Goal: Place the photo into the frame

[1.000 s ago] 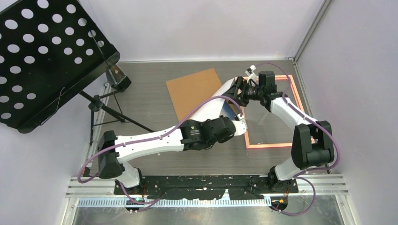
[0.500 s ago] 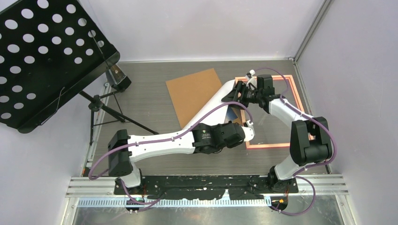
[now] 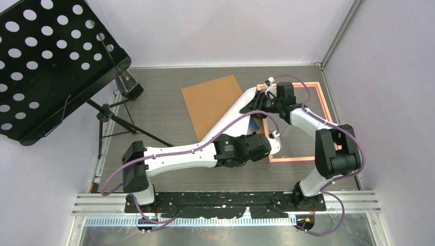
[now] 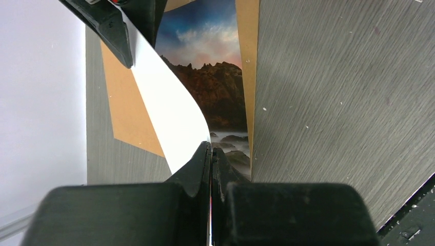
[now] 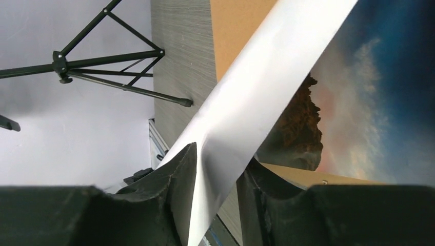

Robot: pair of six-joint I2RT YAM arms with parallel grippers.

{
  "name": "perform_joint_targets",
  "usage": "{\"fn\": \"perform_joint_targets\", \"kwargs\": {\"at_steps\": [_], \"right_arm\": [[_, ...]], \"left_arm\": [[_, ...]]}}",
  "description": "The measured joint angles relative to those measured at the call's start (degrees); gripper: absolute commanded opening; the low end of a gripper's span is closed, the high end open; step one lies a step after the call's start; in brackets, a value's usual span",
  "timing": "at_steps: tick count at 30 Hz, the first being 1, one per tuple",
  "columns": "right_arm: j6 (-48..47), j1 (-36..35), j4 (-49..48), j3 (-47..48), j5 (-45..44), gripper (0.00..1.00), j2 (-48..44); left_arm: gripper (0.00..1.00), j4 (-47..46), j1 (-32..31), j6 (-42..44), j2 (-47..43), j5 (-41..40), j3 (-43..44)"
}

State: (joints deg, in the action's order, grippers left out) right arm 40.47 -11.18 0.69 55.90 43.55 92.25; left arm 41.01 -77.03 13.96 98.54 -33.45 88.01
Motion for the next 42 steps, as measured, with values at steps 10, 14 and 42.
{"fn": "perform_joint_targets", "kwargs": {"at_steps": [10, 14, 42], "right_arm": [[3.4, -0.3, -5.2, -0.3, 2.4, 0.06, 0.1], [3.5, -0.1, -5.1, -0.4, 2.0, 0.05, -0.7], [-12.0, 7.8, 9.4, 5.2, 2.2, 0.05, -21.5]], "left_arm": [[0.00, 0.0, 0.0, -0.1, 0.3, 0.2, 0.0], [0.08, 0.0, 0.0, -0.2, 0.3, 0.2, 0.1], [1.00, 5.4, 6.9, -3.2, -14.1, 5.5, 6.3]]}}
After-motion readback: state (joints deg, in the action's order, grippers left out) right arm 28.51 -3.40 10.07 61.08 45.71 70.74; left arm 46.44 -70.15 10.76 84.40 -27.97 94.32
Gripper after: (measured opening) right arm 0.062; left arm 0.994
